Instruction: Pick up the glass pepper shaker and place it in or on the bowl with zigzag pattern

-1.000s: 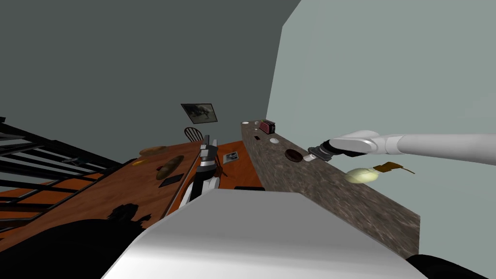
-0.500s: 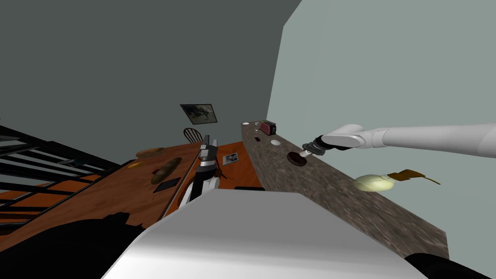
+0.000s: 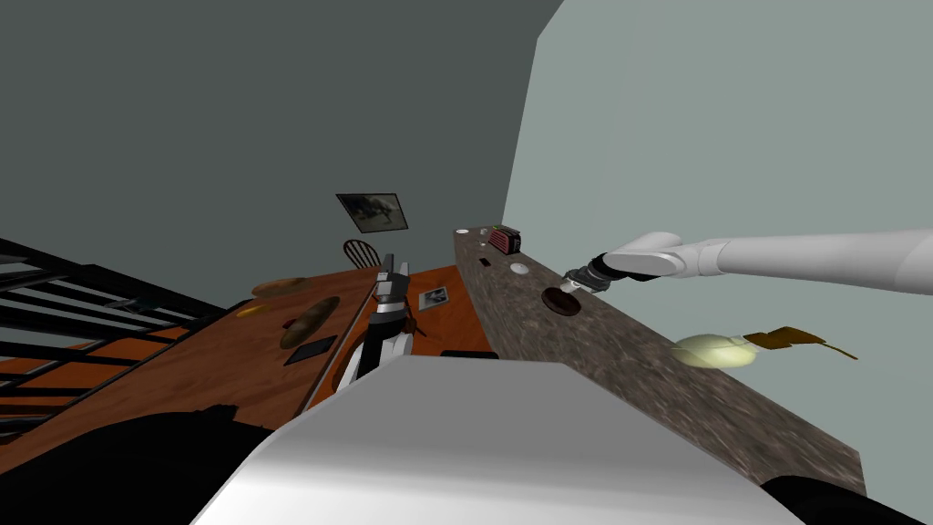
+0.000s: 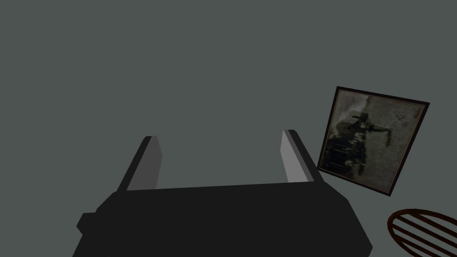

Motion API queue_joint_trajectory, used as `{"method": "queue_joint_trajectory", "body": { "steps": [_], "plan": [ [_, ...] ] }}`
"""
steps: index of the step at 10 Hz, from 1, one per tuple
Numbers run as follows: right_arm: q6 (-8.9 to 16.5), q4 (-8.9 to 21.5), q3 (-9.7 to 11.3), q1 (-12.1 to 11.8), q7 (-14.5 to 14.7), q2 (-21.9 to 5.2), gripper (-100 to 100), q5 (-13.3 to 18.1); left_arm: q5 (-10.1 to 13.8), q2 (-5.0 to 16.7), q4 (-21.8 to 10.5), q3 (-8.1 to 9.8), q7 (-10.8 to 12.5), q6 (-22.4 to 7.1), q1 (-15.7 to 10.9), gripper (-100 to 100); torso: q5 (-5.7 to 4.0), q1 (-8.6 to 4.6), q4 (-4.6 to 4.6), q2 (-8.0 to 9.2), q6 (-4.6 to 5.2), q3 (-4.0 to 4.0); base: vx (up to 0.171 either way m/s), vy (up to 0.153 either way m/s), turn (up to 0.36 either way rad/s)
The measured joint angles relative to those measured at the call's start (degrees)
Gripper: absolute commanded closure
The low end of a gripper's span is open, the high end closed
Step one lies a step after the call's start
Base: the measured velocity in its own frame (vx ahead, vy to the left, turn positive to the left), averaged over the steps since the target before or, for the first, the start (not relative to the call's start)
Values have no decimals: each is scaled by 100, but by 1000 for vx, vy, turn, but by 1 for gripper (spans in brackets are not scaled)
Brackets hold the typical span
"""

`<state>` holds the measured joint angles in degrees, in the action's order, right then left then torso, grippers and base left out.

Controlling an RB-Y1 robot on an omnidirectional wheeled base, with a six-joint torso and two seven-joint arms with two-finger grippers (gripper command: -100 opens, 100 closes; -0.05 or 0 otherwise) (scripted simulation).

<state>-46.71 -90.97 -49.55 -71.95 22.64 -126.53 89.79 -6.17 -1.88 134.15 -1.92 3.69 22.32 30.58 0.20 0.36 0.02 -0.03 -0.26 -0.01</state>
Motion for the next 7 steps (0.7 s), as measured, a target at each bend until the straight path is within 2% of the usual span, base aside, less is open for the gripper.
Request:
{"method": "queue_joint_trajectory", "body": {
  "steps": [1, 2, 3, 7],
  "plan": [
    [0, 0, 0, 0, 0, 0, -100, 0, 0, 0, 0, 0, 0, 0, 0, 0, 0, 0, 0, 1, 0, 1, 0, 0, 0],
    [0, 0, 0, 0, 0, 0, 0, 0, 0, 0, 0, 0, 0, 0, 0, 0, 0, 0, 1, 2, 0, 1, 0, 0, 0],
    [0, 0, 0, 0, 0, 0, -100, 0, 0, 0, 0, 0, 0, 0, 0, 0, 0, 0, 1, 2, 0, 1, -8, -14, -12],
    [-409, 101, -129, 312, 172, -11, -100, -225, 0, 0, 0, 0, 0, 0, 0, 0, 0, -2, 2, 6, 0, 4, -10, -15, 9]
  ]
}}
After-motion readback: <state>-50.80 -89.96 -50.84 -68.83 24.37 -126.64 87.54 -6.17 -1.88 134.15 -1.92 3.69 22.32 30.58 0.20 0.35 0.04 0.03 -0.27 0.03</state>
